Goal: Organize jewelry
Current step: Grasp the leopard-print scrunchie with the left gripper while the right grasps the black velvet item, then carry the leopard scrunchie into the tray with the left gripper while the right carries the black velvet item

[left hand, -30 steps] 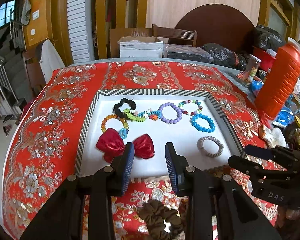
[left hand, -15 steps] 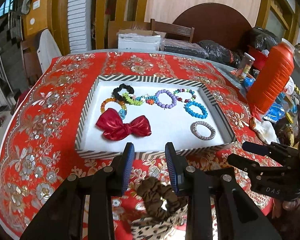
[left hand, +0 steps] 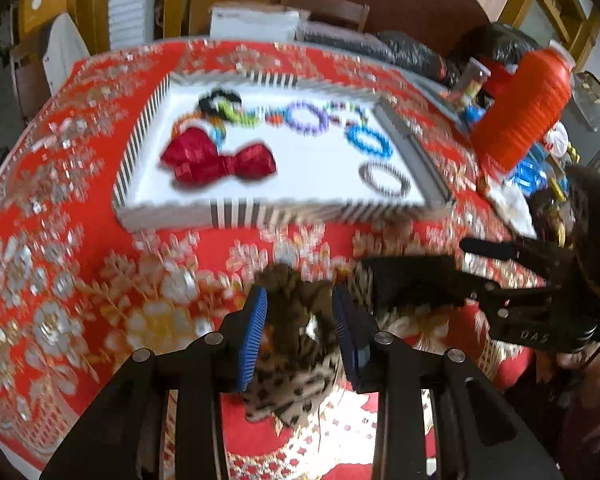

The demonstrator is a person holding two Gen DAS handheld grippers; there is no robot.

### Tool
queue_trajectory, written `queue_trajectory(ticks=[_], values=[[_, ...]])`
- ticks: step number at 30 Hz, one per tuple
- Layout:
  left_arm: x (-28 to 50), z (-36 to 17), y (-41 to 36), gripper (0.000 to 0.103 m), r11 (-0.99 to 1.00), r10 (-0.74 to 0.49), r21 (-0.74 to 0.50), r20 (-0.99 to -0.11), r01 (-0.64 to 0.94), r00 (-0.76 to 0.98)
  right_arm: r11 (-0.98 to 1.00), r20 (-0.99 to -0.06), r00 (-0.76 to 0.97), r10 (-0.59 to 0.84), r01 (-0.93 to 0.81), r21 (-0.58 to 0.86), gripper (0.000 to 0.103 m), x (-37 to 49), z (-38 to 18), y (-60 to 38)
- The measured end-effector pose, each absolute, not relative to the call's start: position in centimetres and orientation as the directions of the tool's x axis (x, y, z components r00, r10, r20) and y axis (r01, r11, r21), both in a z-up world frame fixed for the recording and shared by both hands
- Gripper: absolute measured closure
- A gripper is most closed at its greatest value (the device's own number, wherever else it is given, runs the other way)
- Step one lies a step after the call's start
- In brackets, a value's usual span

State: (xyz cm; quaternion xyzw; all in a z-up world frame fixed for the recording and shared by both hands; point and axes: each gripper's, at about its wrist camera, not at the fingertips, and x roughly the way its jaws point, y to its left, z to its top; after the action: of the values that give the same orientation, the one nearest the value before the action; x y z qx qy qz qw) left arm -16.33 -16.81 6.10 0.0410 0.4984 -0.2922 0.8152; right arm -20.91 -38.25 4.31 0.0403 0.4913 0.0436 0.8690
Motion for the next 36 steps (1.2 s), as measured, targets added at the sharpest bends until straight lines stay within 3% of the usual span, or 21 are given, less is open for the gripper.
queue_trajectory(ticks=[10, 16, 20, 21, 23, 36], values=[[-16.2, 2.8, -17.2, 0.074, 0.843, -0.389, -0.218, -0.878, 0.491, 0.278, 0.975, -0.882, 0.457, 0.113, -0.223, 0.009, 0.027, -19.6, 2.8, -36.3], [-15.9, 2.6, -18.0, 0.074, 0.844, -0.372, -0.19, -0.881, 0.501, 0.292, 0.964, -0.877, 0.443, 0.185, -0.254, 0.074, 0.029, -18.9, 1.8, -36.8], [-15.9, 2.5, -18.3, 0.076, 0.839, -0.367, -0.166, -0.876, 0.518, 0.314, 0.955, -0.857, 0.44, 0.268, -0.239, 0.176, 0.061, -19.4, 1.6, -37.2], [-15.9, 2.5, -18.2, 0.087, 0.84, -0.37, -0.167, -0.873, 0.517, 0.319, 0.952, -0.854, 0.441, 0.277, -0.248, 0.181, 0.073, -19.5, 1.7, -37.0], [-15.6, 2.4, -18.0, 0.092, 0.837, -0.386, -0.19, -0.869, 0.513, 0.309, 0.952, -0.85, 0.448, 0.277, -0.248, 0.179, 0.083, -19.8, 2.0, -36.6], [-15.9, 6.5, -16.0, 0.095, 0.816, -0.472, -0.246, -0.806, 0.524, 0.357, 0.952, -0.747, 0.591, 0.305, -0.169, 0.255, 0.087, -21.6, 6.7, -38.8]])
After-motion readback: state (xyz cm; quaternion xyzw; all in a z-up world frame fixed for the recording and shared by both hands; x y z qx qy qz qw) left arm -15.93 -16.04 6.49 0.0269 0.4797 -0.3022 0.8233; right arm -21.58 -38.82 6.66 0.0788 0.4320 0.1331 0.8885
